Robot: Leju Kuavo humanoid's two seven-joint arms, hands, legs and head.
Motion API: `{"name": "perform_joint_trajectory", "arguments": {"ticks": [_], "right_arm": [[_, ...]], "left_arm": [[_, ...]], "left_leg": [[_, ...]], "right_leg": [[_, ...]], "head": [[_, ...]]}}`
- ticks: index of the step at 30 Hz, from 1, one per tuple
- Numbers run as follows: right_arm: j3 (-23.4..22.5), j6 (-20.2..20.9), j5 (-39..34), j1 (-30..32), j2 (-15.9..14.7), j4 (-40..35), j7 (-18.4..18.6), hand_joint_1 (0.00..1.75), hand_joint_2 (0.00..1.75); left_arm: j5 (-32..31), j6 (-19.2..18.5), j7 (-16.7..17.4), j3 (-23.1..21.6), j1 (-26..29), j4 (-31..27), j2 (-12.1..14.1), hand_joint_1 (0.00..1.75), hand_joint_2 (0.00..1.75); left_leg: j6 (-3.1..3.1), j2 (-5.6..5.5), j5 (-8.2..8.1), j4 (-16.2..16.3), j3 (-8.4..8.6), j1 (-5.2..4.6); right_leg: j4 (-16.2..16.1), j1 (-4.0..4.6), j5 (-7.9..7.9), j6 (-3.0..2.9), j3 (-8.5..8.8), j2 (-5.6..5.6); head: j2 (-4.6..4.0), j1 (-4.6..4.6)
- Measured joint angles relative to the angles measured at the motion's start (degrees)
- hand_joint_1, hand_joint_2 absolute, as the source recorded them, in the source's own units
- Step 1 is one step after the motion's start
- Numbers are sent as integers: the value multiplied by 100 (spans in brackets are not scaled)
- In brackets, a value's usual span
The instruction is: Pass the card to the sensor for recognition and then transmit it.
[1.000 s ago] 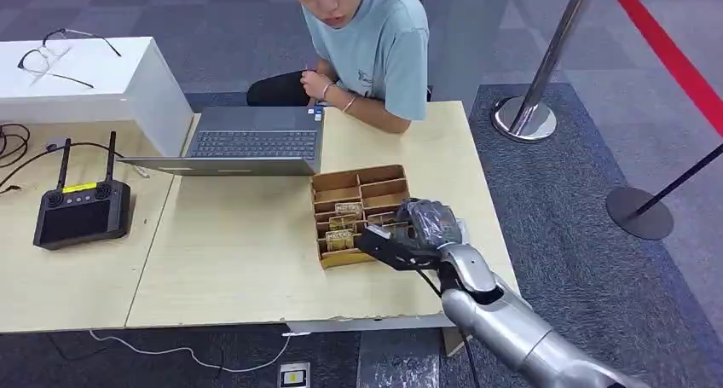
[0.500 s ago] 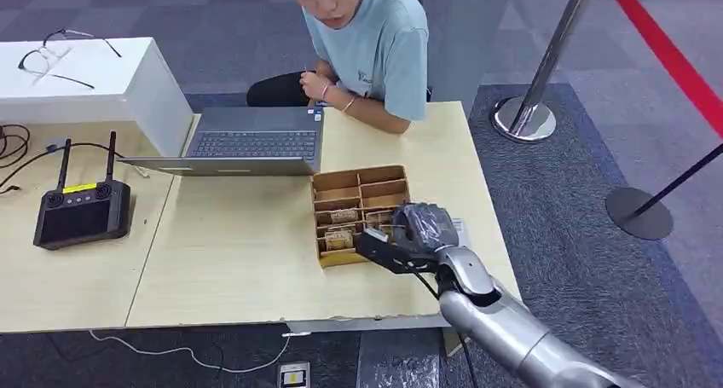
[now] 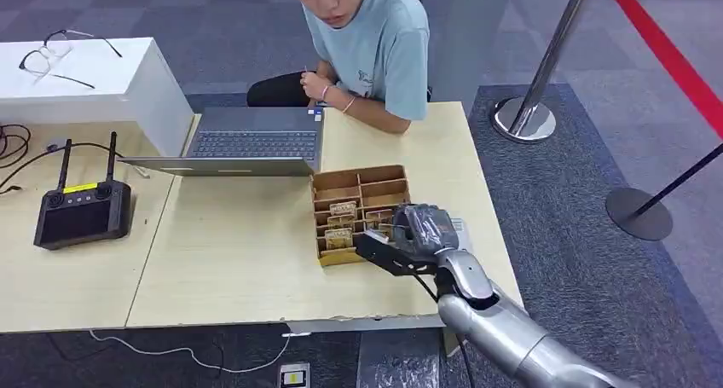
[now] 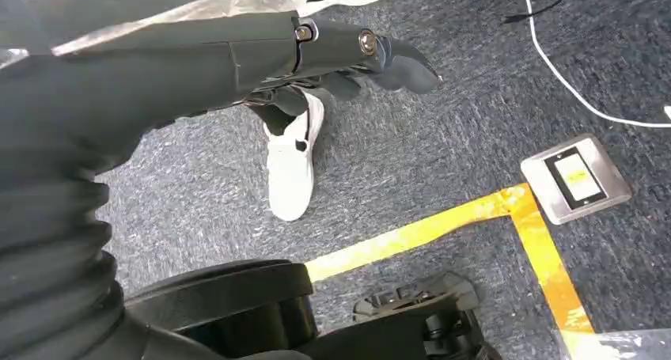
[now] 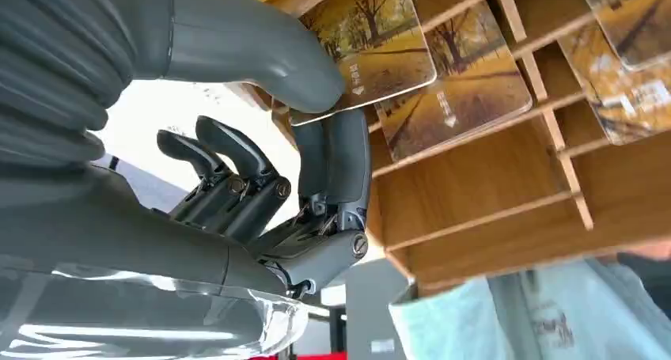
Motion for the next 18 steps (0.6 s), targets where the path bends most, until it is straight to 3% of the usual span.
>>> {"name": "perform_joint_trajectory", "arguments": {"ticks": [5, 18], "right_arm": [[-37, -134, 148, -44, -6, -116, 44, 175, 175], [-155, 11, 461, -360, -68, -1032, 323, 175, 175]], "left_arm": [[9, 4, -2, 2, 1, 0, 0, 0, 175], [52, 20, -85, 2, 5, 0, 0, 0, 175]], "left_leg": [[0, 0, 0, 0, -1, 0], [0, 0, 0, 0, -2, 0]], "right_leg": [[0, 0, 0, 0, -2, 0], [0, 0, 0, 0, -4, 0]], "head": [[0, -2], [0, -2]]}}
